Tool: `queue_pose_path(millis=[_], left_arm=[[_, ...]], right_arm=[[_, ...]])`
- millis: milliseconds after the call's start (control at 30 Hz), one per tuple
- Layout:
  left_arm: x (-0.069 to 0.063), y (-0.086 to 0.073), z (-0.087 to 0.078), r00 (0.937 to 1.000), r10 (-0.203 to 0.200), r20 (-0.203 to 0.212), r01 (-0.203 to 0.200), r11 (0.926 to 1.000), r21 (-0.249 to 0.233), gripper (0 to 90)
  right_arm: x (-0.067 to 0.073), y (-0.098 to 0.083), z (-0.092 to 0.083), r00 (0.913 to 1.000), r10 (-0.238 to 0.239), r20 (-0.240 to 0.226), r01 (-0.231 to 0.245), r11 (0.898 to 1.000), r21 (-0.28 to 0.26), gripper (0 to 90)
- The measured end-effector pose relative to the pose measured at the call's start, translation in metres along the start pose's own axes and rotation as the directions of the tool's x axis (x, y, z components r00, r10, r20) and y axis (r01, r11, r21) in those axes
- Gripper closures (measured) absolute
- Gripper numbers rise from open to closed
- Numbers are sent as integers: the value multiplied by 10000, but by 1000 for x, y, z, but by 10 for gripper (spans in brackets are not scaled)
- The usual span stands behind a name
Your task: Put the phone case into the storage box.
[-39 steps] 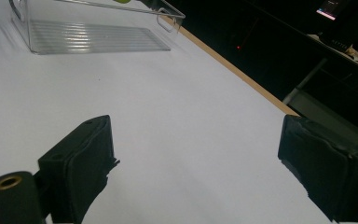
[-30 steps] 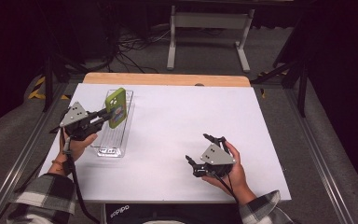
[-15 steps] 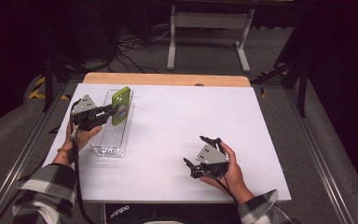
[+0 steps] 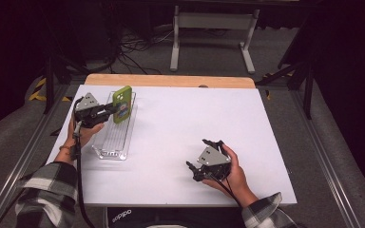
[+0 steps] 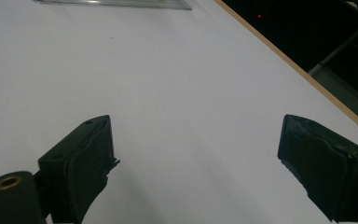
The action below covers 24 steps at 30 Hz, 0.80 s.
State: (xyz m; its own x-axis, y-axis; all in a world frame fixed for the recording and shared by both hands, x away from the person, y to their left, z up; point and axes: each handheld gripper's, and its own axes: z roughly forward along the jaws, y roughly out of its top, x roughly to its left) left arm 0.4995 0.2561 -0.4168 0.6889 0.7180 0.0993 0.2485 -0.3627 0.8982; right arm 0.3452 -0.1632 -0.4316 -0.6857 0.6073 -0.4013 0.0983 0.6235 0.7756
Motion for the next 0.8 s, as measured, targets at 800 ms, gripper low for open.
queue_pose_path(millis=[800], left_arm=[[30,13,31,9810,-431,-1892,613,9939,912,707]], right_arm=[[3,-2,9,9978,254,-614,-223,9984,519,115]])
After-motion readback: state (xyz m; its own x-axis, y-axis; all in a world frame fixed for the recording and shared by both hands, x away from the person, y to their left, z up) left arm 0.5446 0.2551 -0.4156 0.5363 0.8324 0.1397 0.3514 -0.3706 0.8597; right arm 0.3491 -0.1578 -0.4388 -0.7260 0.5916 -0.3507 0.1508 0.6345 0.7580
